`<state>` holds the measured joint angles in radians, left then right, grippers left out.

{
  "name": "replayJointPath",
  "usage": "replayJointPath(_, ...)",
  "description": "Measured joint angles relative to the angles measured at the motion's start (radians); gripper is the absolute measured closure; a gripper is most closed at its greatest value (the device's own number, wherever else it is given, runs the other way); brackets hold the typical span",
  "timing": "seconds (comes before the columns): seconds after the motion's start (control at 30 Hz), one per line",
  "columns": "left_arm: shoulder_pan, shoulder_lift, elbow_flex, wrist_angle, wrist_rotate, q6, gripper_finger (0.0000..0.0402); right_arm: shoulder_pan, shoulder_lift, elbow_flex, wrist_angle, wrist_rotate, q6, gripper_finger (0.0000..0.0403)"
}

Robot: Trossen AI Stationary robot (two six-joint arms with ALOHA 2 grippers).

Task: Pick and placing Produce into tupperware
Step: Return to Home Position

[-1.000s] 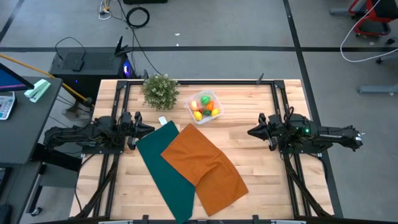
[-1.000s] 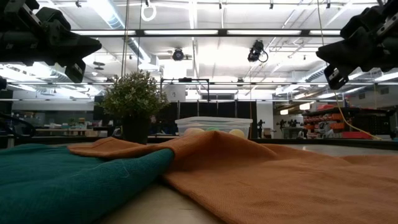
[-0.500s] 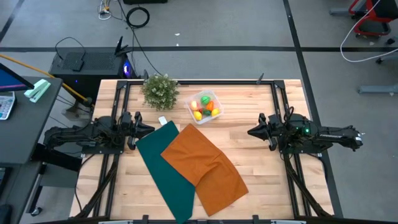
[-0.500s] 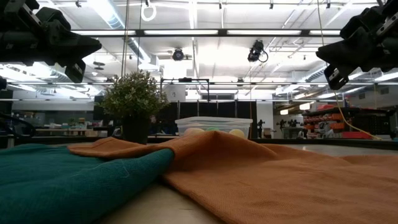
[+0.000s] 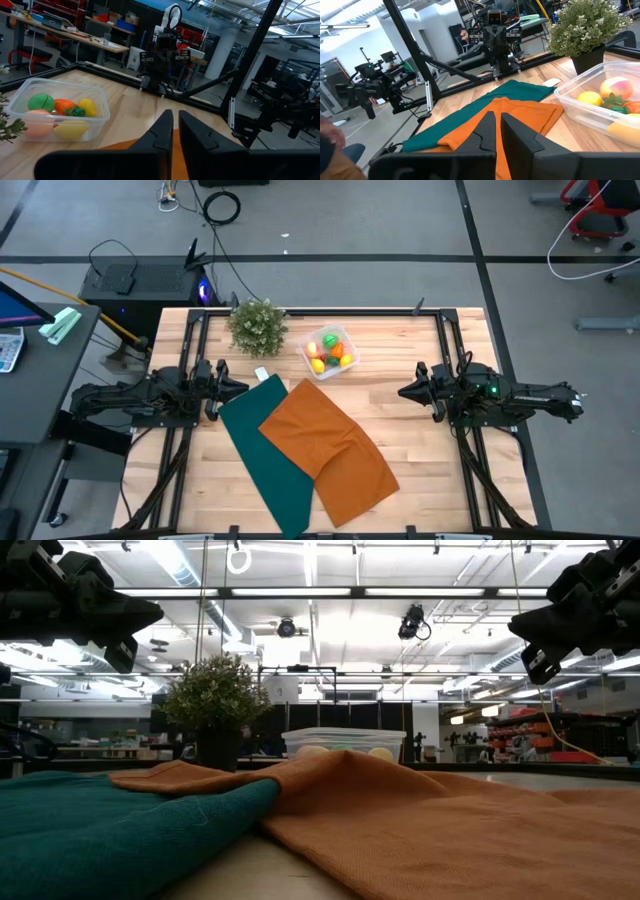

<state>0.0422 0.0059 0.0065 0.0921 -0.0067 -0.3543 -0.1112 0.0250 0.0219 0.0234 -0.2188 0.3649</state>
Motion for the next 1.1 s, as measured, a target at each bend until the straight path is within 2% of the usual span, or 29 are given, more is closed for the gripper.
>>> replayJointPath(0.2,0.0,0.0,0.0,0.0,0.0,-0.001,0.0373,0.0,0.0,0.0,0.0,0.0,0.0,0.0403)
replayJointPath(0.5,0.0,0.0,0.0,0.0,0.0,0.0,0.0362,0.0,0.0,0.0,0.0,0.0,0.0,0.0403)
replayJointPath(0.77,0.0,0.0,0.0,0.0,0.0,0.0,0.0373,0.0,0.0,0.0,0.0,0.0,-0.001,0.0403)
replayJointPath(1.1,0.0,0.0,0.0,0.0,0.0,0.0,0.0362,0.0,0.0,0.0,0.0,0.0,-0.001,0.0403)
